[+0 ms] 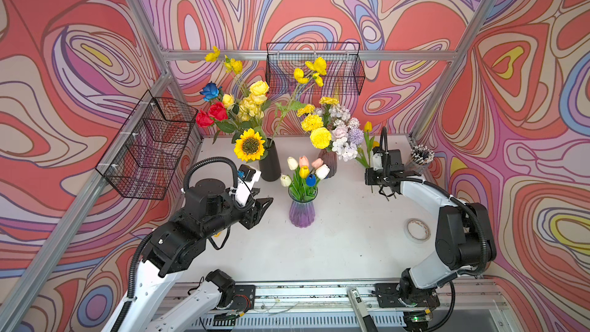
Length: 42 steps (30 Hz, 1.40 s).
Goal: Pick out yellow flowers from the vase
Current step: Place the flower at the center of the board.
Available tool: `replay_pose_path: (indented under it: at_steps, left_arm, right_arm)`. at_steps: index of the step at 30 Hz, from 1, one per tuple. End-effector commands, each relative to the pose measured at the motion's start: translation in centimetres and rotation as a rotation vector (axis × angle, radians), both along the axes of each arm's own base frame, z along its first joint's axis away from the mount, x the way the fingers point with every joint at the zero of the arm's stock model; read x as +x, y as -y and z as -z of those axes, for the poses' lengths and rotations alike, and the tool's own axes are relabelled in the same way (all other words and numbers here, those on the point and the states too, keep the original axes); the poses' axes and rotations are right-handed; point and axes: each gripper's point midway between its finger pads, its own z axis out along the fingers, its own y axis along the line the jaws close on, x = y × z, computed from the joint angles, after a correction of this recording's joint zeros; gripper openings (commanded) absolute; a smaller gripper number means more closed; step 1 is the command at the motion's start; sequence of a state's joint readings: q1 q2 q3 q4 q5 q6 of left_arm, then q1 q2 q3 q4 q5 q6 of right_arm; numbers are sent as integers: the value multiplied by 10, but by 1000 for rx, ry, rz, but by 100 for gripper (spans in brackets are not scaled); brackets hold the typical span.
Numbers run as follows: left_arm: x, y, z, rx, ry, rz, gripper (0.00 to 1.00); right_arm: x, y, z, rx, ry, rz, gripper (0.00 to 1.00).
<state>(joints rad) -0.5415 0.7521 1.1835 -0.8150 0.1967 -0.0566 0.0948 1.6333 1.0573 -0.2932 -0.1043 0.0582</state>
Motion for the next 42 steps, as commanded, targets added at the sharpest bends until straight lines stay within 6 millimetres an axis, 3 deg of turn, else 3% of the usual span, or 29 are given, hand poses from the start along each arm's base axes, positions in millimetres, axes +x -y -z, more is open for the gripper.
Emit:
replay_pose_path:
  at_steps: [1, 5, 16, 24, 27, 36, 42]
  left_arm:
    - [-3, -6, 7, 10, -15, -21, 59]
    - [-5, -4, 7, -5, -23, -8, 64]
    - [-6, 5, 1, -69, -3, 20, 66]
    - [-7, 8, -4, -89, 4, 37, 66]
    - [-4, 12, -2, -96, -6, 43, 67]
    - [13, 40, 3, -164, -5, 121, 62]
    - [23, 54, 3, -187, 37, 168, 45]
  right_arm:
    - [-2, -5, 15, -12, -58, -67, 0]
    - [-4, -6, 31, -30, -112, -99, 0]
    - [-7, -7, 74, -45, -228, -122, 0]
    - [-6, -3, 83, -54, -248, -96, 0]
    - [-7, 0, 85, -66, -252, -85, 6]
    - [-6, 5, 68, -82, -213, -61, 17]
    - [-13, 6, 22, -72, -92, -45, 22]
